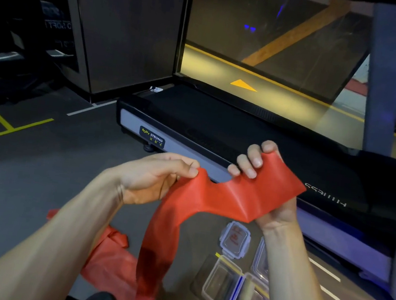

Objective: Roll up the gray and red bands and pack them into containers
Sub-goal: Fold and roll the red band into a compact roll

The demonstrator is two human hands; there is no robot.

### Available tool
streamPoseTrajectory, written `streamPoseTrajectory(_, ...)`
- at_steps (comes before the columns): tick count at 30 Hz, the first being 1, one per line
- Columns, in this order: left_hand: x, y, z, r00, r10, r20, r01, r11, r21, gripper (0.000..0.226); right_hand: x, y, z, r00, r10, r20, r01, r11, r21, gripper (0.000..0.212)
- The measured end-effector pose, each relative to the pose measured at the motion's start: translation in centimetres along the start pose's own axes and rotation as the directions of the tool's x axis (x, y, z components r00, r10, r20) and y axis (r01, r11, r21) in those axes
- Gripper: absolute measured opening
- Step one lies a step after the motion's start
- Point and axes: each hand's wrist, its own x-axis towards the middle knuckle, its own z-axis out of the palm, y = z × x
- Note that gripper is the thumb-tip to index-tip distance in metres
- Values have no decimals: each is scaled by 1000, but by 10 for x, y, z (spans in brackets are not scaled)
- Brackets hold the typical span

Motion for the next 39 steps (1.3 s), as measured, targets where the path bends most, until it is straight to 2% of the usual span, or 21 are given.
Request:
streamPoseTrajectory(2,1,2,2,1000,15,-1,-15,1000,-12,20,-1,5,3,1000,28,7,-27,994,-103,13)
streamPoseTrajectory(4,2,4,5,1000,20,-2,-20,1000,-19,17,-2,12,7,998,61,35,-53,977,-206,2)
streamPoseTrajectory(7,3,5,9,1000,25,-17,-26,1000,-15,16,-4,18,14,994,107,31,-90,933,-348,7)
streamPoseTrajectory(9,4,3,9,999,21,-40,-21,1000,-11,16,-5,19,16,995,96,34,-69,879,-472,9)
streamPoseTrajectory(12,5,1,5,997,-1,-80,2,1000,19,37,-3,20,17,991,115,64,-46,758,-651,12)
streamPoseTrajectory(14,4,0,3,994,-6,-113,12,999,53,43,-2,20,17,988,140,65,-48,678,-734,12)
streamPoseTrajectory(16,3,-1,0,992,-15,-126,28,995,101,40,-3,20,16,984,170,51,-67,623,-780,11)
streamPoseTrajectory(21,-2,-2,-5,995,-60,-82,77,971,226,14,-3,21,11,985,174,14,-75,498,-864,8)
streamPoseTrajectory(25,-3,-1,-7,996,-33,-87,57,957,286,22,-2,20,10,977,205,49,-31,367,-930,7)
streamPoseTrajectory(28,-4,0,-5,997,-27,-73,49,947,317,22,-2,20,13,971,233,59,-24,336,-942,7)
streamPoseTrajectory(31,-6,0,-4,997,-16,-73,38,950,308,19,0,17,14,975,209,70,-20,399,-917,7)
streamPoseTrajectory(33,-8,-2,-4,999,-44,-15,47,938,344,27,2,12,14,984,163,76,-22,528,-849,8)
streamPoseTrajectory(36,-11,-2,-2,994,-97,49,60,871,487,43,2,5,12,997,78,-1,-62,782,-620,8)
streamPoseTrajectory(39,-10,-1,3,999,-41,11,29,842,539,41,1,2,8,996,72,-42,-83,910,-406,8)
